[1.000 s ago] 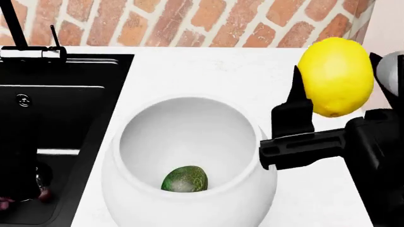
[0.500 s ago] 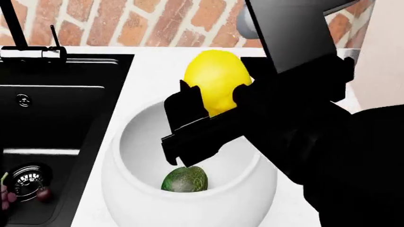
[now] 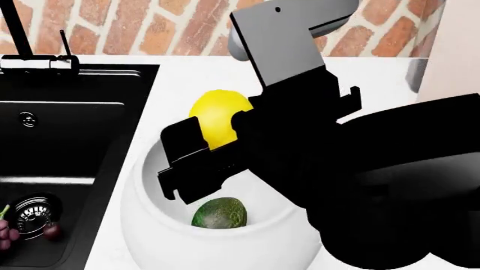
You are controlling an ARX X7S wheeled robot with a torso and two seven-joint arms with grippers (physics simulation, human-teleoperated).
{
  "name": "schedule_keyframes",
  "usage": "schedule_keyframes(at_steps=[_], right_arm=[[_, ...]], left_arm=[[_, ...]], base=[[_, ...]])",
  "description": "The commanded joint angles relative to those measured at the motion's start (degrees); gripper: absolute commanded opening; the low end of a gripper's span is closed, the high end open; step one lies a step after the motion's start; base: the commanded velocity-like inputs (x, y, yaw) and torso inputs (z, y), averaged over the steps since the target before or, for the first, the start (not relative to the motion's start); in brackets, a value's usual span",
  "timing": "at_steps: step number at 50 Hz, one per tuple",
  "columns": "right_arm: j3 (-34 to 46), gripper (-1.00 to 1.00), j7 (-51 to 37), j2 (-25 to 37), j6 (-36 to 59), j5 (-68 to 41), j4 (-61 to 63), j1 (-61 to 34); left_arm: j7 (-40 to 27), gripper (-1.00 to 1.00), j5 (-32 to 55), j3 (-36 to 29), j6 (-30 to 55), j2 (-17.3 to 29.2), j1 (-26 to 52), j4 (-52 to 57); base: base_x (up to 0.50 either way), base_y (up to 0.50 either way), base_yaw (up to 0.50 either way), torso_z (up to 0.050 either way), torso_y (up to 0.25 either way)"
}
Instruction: There is a mixed pile of frozen fruits and vegetables on the counter. Locate all the frozen vegetables and place the items in a bowl on the counter. Take all the frozen fruits and defrost them in a running sink.
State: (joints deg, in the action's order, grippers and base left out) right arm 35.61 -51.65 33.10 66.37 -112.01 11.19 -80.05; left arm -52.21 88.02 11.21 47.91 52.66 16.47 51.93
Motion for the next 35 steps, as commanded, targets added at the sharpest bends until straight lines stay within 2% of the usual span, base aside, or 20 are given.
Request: schedule_keyframes(at_steps=[1,14,15,35], right_arm=[[0.8,-1.00,1.6,-3.3,0.7,4.5,-3.2,-0.6],[1.7,-1.00,2.0,-3.4,0.8,4.8,-3.3,-0.1],[1.8,1.00,2.0,-3.3,0.8,4.9,-3.2,-0.2],[1.8,1.00,1.6,-3.5,0.5,4.8,-3.7,-2.8]], left_arm=[[3.1,1.00,-1.4,1.9,-0.7,-1.1,-1.6,0.3],[2.4,1.00,0.8,3.6,-1.4,0.3,-2.2,0.4],[2.3,1.00,0.6,3.1,-1.3,0.2,-1.8,0.4],[1.9,1.00,1.2,3.3,-1.8,0.3,-1.8,0.4]], base=[[0.00,0.00,0.00,0.000,0.000],[0.00,0.00,0.00,0.000,0.000],[0.00,0.00,0.00,0.000,0.000],[0.00,0.00,0.00,0.000,0.000]])
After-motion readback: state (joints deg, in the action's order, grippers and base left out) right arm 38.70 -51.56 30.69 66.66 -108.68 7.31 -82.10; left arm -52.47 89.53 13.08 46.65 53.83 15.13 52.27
